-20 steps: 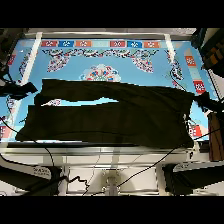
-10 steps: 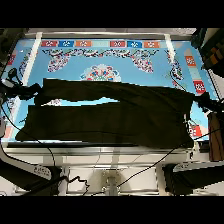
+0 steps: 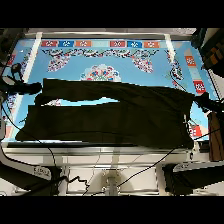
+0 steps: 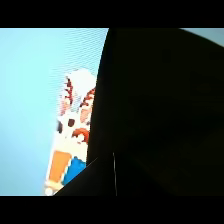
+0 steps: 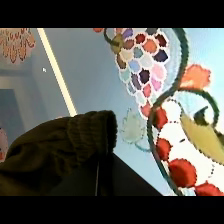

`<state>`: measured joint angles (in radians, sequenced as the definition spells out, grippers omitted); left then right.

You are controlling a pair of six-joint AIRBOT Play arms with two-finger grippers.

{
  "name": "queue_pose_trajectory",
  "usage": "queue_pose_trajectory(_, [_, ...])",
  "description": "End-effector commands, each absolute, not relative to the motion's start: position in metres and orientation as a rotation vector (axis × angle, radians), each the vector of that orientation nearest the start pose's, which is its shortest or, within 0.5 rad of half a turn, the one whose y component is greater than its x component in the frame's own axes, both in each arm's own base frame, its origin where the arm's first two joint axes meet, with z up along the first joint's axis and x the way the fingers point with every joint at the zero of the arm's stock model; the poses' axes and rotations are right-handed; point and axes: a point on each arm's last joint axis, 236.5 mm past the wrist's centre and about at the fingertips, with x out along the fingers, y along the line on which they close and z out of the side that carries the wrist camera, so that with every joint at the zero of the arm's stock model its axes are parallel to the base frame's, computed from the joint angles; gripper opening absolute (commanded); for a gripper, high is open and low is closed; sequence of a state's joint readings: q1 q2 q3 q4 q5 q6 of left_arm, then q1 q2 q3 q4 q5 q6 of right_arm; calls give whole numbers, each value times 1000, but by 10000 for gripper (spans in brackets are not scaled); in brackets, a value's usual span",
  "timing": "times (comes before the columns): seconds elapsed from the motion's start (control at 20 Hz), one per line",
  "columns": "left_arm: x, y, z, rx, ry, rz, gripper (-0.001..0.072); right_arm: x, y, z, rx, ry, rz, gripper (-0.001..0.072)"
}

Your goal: Fold the clothes and pants, and hang the long-sleeved shirts on hangers.

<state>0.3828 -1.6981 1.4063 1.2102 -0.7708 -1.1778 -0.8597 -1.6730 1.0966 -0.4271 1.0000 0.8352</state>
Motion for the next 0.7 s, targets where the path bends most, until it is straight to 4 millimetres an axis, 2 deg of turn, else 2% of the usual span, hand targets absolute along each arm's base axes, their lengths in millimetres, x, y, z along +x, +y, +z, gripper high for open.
queue_pose_trajectory(0.0, [527,151,14,-132,831,90,10,419,-208,-58,1006,754,-36,27])
queue_pose_trajectory(0.1, [534,150,44,-113,746,106,13,419,-208,-58,1006,754,-35,27])
queue_pose_trajectory(0.15, [534,147,44,-138,748,107,27,419,-208,-58,1006,754,-34,27])
queue_pose_trajectory(0.2, [533,135,36,-168,776,83,265,419,-207,-58,1007,755,-32,27])
queue_pose_trajectory(0.25, [534,121,27,-185,804,54,617,419,-207,-58,1007,756,-30,27])
queue_pose_trajectory(0.3, [537,109,16,-181,825,30,701,419,-207,-58,1007,755,-31,26])
queue_pose_trajectory(0.4, [549,97,-7,-157,836,20,701,419,-207,-58,1007,755,-31,27])
queue_pose_trajectory(0.5, [555,86,-38,-225,869,40,701,419,-207,-58,1006,756,-31,27])
queue_pose_trajectory(0.55, [557,83,-55,-229,890,40,701,419,-207,-58,1005,757,-32,27])
queue_pose_trajectory(0.65, [560,85,-77,-232,903,51,701,418,-208,-60,999,761,-34,27])
